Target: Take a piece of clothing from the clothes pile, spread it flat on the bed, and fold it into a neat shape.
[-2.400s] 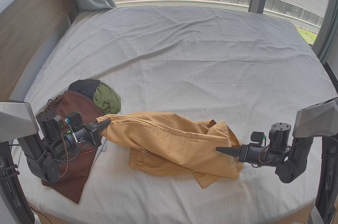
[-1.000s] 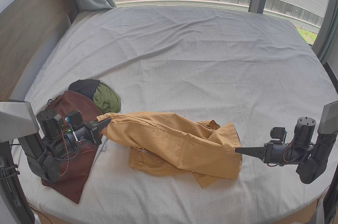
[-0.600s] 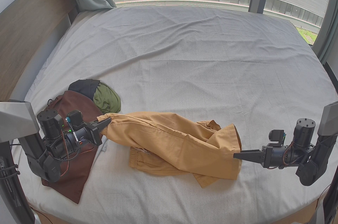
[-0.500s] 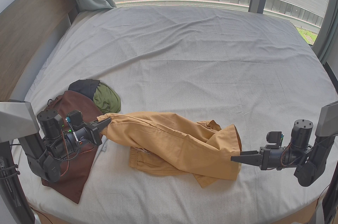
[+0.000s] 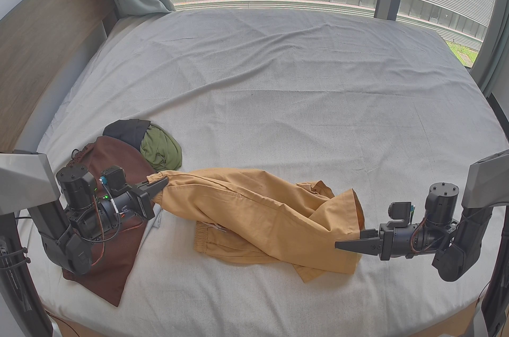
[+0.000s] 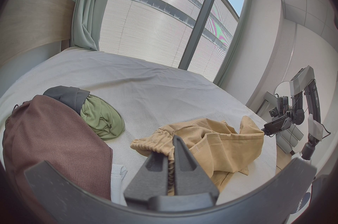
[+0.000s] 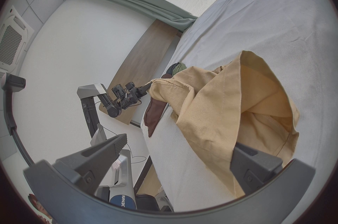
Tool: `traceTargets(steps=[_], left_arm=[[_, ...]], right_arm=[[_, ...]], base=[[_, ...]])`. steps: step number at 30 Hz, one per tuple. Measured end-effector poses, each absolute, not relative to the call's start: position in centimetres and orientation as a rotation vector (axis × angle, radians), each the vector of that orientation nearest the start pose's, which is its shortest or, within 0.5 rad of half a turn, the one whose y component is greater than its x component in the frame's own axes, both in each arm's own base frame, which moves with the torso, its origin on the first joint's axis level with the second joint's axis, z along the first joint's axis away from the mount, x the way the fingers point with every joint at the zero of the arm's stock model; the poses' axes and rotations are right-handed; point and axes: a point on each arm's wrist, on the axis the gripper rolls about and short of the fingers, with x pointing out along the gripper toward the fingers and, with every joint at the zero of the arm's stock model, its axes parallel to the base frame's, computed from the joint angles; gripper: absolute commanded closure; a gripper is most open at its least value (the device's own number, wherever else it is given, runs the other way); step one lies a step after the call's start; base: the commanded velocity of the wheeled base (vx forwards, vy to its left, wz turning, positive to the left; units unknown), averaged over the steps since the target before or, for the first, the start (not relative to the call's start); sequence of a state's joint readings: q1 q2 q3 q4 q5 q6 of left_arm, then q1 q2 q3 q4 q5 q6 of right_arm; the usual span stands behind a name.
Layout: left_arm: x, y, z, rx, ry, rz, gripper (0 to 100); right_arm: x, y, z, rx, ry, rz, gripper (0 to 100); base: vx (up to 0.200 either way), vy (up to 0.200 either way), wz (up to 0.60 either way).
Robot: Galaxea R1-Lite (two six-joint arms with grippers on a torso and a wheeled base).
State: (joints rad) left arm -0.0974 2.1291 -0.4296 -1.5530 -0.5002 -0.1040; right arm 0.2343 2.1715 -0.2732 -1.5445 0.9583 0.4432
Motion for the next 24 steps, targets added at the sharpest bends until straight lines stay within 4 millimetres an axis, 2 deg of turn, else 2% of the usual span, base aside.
traceTargets(steps=[16, 17, 24], left_arm=[[30.7, -4.1, 5.7, -0.132, 0.177, -0.588, 100], [30.7, -4.1, 5.7, -0.132, 0.178, -0.587, 100], [30.7, -4.1, 5.7, -0.132, 0.179, -0.588, 100]], right_arm=[[26.5, 9.4, 1.8, 0.506, 0.624, 1.119, 0], [26.5, 9.4, 1.8, 0.506, 0.624, 1.118, 100], [26.7, 9.4, 1.7, 0.497, 0.618, 1.119, 100]], base=[[0.000, 0.000, 0.00], [0.000, 0.000, 0.00], [0.000, 0.000, 0.00]])
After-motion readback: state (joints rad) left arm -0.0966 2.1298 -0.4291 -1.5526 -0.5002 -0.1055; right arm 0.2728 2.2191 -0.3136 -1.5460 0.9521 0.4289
